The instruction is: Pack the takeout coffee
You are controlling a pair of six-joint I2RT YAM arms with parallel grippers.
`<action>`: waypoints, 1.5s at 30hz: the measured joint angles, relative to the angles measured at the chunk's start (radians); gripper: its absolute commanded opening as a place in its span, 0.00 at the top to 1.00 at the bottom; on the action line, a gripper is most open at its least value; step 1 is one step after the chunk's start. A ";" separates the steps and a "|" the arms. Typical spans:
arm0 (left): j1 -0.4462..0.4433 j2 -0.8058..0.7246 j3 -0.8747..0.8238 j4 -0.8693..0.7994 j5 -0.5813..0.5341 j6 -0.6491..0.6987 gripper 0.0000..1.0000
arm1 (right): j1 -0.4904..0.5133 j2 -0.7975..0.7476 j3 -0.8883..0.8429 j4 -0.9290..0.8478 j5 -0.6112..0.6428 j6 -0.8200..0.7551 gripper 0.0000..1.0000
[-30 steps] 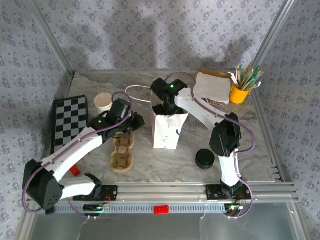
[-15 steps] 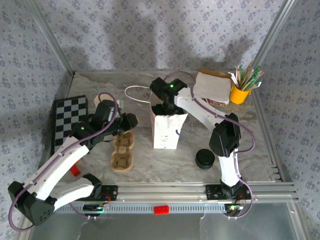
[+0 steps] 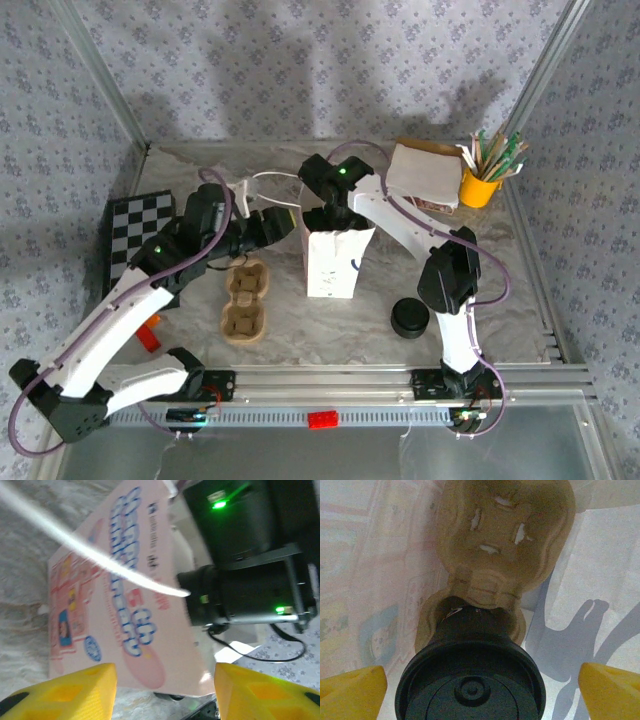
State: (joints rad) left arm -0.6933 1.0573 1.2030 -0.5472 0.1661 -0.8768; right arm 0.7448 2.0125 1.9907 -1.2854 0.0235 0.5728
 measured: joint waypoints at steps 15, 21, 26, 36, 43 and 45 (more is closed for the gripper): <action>-0.016 0.121 0.051 -0.013 -0.052 0.021 0.39 | 0.004 0.002 0.032 -0.029 0.013 0.000 0.00; -0.016 0.144 0.051 -0.018 -0.074 0.024 0.42 | 0.005 0.002 0.047 -0.037 0.016 0.000 0.00; -0.016 0.144 0.051 -0.018 -0.085 0.024 0.43 | 0.007 0.002 0.050 -0.043 0.016 0.000 0.00; -0.016 0.148 0.051 -0.017 -0.090 0.024 0.45 | 0.007 0.002 0.095 -0.067 0.016 0.000 0.00; -0.014 0.149 0.051 -0.017 -0.101 0.024 0.45 | 0.007 0.001 0.103 -0.082 0.016 0.000 0.00; -0.014 0.149 0.051 -0.017 -0.104 0.024 0.45 | 0.007 0.002 0.103 -0.082 0.015 0.000 0.00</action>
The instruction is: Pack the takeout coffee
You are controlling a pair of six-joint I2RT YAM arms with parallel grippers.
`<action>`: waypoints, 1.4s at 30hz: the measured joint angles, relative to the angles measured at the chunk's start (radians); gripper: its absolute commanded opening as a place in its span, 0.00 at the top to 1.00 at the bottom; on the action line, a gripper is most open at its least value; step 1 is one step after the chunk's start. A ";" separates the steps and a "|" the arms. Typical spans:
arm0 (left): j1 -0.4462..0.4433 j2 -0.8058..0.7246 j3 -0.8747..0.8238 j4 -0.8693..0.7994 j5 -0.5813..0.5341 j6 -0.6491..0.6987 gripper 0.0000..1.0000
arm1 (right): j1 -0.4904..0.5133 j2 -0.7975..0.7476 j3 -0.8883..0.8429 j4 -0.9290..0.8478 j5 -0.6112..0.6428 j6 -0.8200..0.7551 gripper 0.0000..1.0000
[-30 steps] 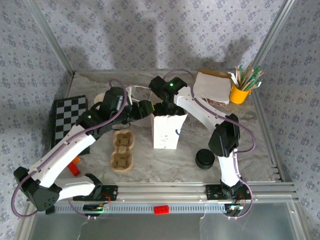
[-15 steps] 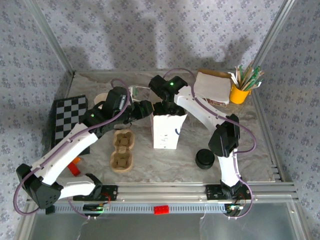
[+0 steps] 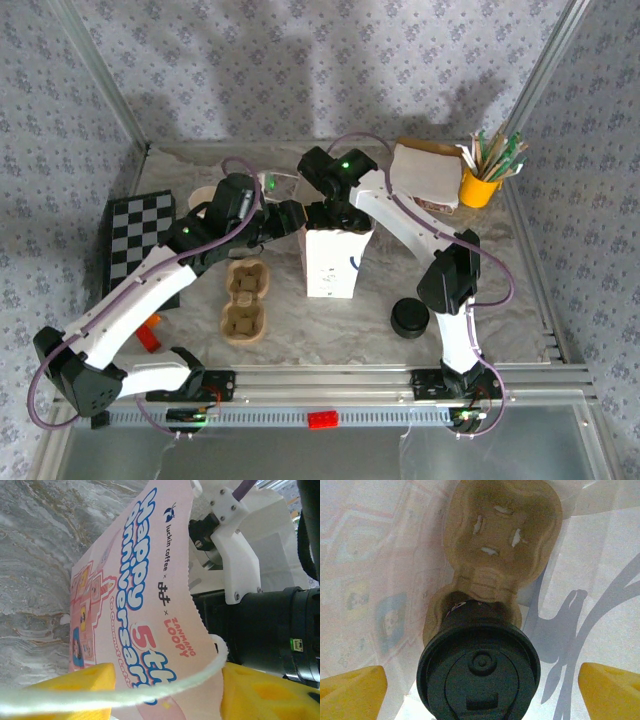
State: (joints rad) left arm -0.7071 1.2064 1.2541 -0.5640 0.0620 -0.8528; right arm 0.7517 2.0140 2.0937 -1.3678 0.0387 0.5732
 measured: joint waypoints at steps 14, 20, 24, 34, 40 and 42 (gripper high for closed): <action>0.000 0.009 0.000 0.008 0.000 0.000 0.45 | 0.006 -0.016 0.024 -0.018 0.000 0.000 0.00; 0.000 0.010 0.000 0.011 -0.003 0.000 0.46 | 0.006 -0.027 0.029 -0.028 0.000 0.000 0.00; 0.000 0.010 0.000 0.011 -0.003 0.000 0.46 | 0.008 -0.029 0.035 -0.035 0.000 0.000 0.00; 0.000 0.015 0.000 0.019 -0.003 0.000 0.45 | 0.013 -0.045 0.058 -0.056 0.003 0.004 0.00; 0.000 0.014 0.000 0.026 -0.003 0.000 0.45 | 0.013 -0.045 0.071 -0.070 0.008 0.008 0.00; 0.000 0.013 0.000 0.030 -0.003 0.000 0.46 | 0.013 -0.045 0.080 -0.076 0.011 0.007 0.00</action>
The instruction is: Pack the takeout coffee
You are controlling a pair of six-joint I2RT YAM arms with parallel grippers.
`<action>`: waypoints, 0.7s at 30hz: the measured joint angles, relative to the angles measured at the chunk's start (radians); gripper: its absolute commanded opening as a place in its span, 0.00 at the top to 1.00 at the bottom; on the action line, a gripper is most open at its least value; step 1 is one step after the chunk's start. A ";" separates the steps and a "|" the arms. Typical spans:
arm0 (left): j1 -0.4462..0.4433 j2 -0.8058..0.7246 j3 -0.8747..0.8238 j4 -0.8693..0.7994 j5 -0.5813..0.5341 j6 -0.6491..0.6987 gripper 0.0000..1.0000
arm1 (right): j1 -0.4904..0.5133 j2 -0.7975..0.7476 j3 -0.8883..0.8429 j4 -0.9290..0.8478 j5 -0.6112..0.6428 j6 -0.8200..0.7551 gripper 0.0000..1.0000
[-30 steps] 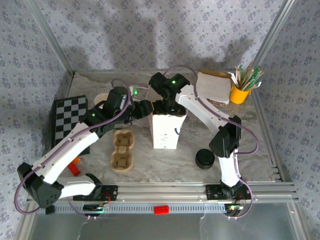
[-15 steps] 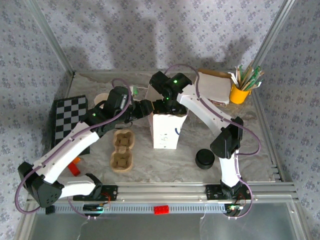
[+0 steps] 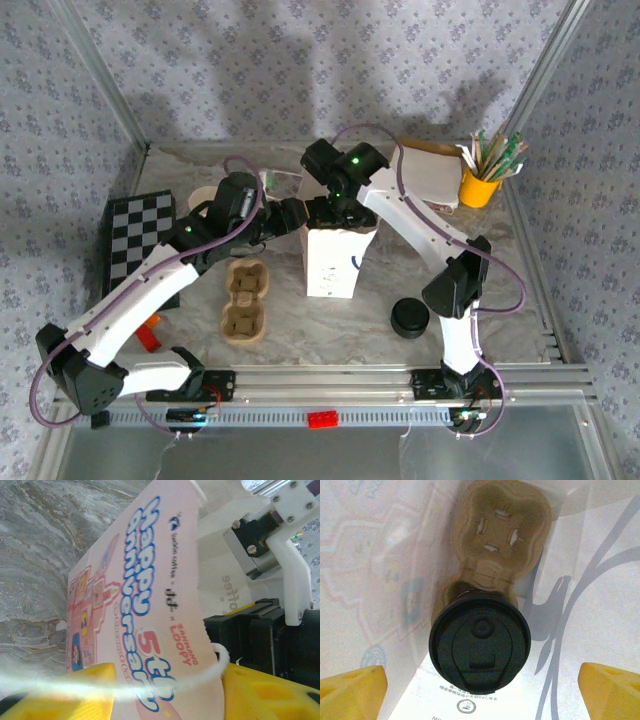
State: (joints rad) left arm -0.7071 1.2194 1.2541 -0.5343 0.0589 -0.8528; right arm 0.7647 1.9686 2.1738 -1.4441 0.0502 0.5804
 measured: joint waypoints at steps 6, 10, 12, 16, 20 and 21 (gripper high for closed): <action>0.001 -0.001 0.000 0.002 -0.002 0.000 0.46 | -0.001 -0.002 0.022 -0.017 0.004 0.000 0.01; 0.007 -0.001 0.000 -0.003 -0.004 -0.001 0.46 | -0.001 -0.022 0.032 -0.016 0.002 -0.001 0.03; 0.007 -0.002 0.000 -0.006 -0.005 -0.001 0.46 | -0.003 -0.032 0.035 -0.015 -0.001 -0.001 0.05; 0.007 -0.002 0.000 -0.006 -0.004 -0.001 0.46 | -0.003 -0.042 0.050 -0.011 -0.006 -0.002 0.10; 0.007 -0.002 0.000 -0.008 -0.004 -0.001 0.46 | -0.003 -0.045 0.062 -0.011 -0.006 -0.004 0.13; 0.007 -0.002 0.000 -0.008 -0.004 -0.001 0.46 | -0.003 -0.045 0.064 -0.010 -0.006 -0.004 0.13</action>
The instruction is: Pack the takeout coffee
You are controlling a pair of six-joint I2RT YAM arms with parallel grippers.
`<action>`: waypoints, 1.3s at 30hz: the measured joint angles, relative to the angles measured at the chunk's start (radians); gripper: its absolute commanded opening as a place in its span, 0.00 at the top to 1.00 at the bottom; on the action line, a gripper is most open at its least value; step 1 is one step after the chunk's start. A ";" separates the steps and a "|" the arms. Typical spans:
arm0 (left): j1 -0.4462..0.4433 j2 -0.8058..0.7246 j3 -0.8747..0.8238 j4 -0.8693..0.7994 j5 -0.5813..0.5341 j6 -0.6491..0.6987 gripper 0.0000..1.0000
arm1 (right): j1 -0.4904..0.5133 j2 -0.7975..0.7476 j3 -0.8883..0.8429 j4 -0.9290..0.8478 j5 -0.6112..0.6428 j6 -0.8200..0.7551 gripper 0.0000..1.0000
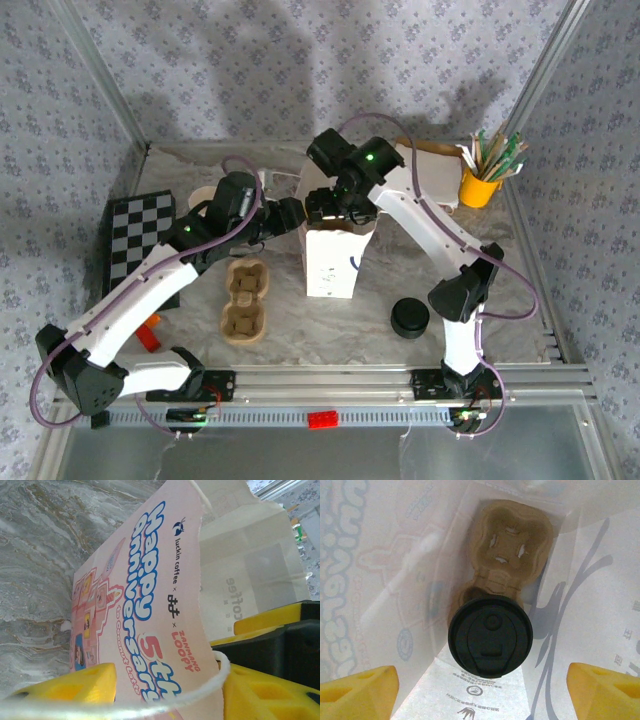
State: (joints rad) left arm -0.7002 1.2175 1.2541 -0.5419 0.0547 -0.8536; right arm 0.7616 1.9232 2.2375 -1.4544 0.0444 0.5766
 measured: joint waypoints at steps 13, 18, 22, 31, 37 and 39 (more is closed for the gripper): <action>0.000 0.002 0.013 -0.016 0.000 0.008 0.46 | -0.006 -0.052 0.045 0.003 0.000 -0.006 0.27; 0.000 0.002 0.015 -0.017 0.000 0.013 0.44 | -0.008 -0.094 0.048 0.008 -0.008 -0.014 0.31; 0.000 0.001 0.031 -0.031 0.001 0.029 0.42 | -0.020 -0.131 0.048 0.030 -0.023 -0.026 0.31; 0.010 -0.063 0.088 -0.064 0.013 0.074 0.39 | -0.105 -0.304 -0.009 0.149 -0.067 -0.066 0.27; 0.029 -0.100 0.140 -0.091 0.020 0.151 0.38 | -0.299 -0.465 -0.169 0.242 -0.076 -0.096 0.24; 0.041 -0.107 0.153 -0.095 0.023 0.187 0.38 | -0.382 -0.504 -0.237 0.267 -0.068 -0.105 0.24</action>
State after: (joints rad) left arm -0.6590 1.1103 1.4071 -0.6365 0.0780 -0.6666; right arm 0.3798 1.4197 2.0010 -1.1870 -0.0231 0.4721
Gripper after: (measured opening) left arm 0.615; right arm 0.762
